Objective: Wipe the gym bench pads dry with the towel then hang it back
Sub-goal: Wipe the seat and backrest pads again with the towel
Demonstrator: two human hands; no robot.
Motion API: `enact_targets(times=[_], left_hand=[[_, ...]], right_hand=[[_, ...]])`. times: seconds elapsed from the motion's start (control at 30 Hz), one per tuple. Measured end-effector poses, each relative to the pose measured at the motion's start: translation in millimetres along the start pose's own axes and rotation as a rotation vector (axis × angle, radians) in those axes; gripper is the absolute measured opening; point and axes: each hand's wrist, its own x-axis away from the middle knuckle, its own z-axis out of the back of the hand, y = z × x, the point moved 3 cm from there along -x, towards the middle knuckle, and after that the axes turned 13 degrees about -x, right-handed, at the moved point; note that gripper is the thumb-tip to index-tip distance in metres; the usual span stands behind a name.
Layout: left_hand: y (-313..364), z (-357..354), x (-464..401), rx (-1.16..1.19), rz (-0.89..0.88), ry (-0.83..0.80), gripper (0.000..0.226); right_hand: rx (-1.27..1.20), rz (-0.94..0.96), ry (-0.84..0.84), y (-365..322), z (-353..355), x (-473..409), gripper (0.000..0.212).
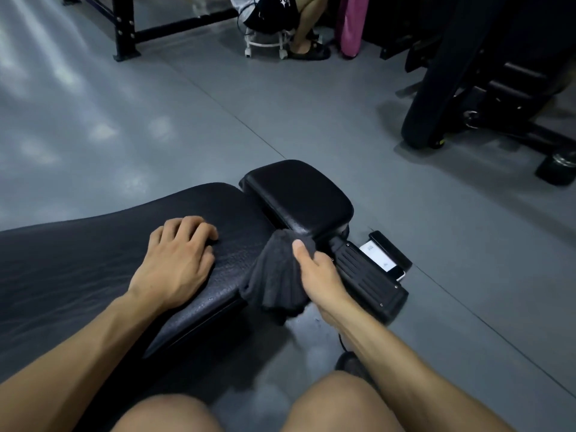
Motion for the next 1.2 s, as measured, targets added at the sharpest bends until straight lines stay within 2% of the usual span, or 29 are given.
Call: enact_targets(times=[0.07, 0.17, 0.2, 0.27, 0.33, 0.47, 0.57, 0.67, 0.83, 0.97, 1.1, 1.13, 1.2], left_hand=[[1.3, 1.2, -0.3, 0.004, -0.006, 0.002, 0.035], [1.4, 3.3, -1.2, 0.006, 0.002, 0.004, 0.034], [1.7, 3.4, -1.4, 0.007, 0.004, 0.008, 0.034], [1.6, 2.7, -1.7, 0.011, 0.004, 0.009, 0.033], [0.6, 0.9, -2.4, 0.015, 0.007, 0.009, 0.032], [-0.4, -2.3, -2.7, 0.008, 0.016, 0.025, 0.03], [-0.5, -3.3, -4.6, 0.015, 0.014, 0.028, 0.029], [0.0, -4.6, -4.6, 0.015, 0.01, 0.024, 0.028], [-0.5, -4.3, -5.2, 0.014, 0.013, 0.021, 0.028], [-0.5, -2.4, -4.9, 0.017, 0.019, 0.016, 0.028], [1.3, -2.3, -4.7, 0.017, 0.022, 0.011, 0.027], [1.3, -2.4, -4.7, 0.012, 0.023, 0.008, 0.027], [1.3, -2.0, -4.4, 0.013, 0.028, 0.007, 0.026]], right_hand=[[-0.224, -0.067, 0.087, 14.9, 30.1, 0.8, 0.072], [-0.46, -0.043, 0.384, 25.5, 58.4, -5.8, 0.05], [-0.509, -0.025, 0.436, 24.4, 58.5, -12.1, 0.05], [-0.553, 0.003, 0.435, 16.8, 45.1, -28.3, 0.062], [-0.495, 0.027, 0.446, 9.1, 26.7, -47.5, 0.06], [-0.409, -0.052, 0.601, -0.8, 33.5, -85.2, 0.069], [-0.487, -0.107, 0.615, -11.8, 59.3, -119.7, 0.064], [-0.547, -0.086, 0.567, -2.0, 51.6, -114.6, 0.064], [-0.416, -0.044, 0.524, 5.0, 41.1, -102.1, 0.066], [-0.123, -0.007, 0.544, -34.1, 73.0, -128.0, 0.067], [0.136, 0.245, 0.516, -71.4, 84.8, -139.0, 0.063], [0.21, 0.325, 0.48, -77.9, 80.9, -135.0, 0.059], [0.43, 0.479, 0.295, -77.9, 65.7, -118.1, 0.054]])
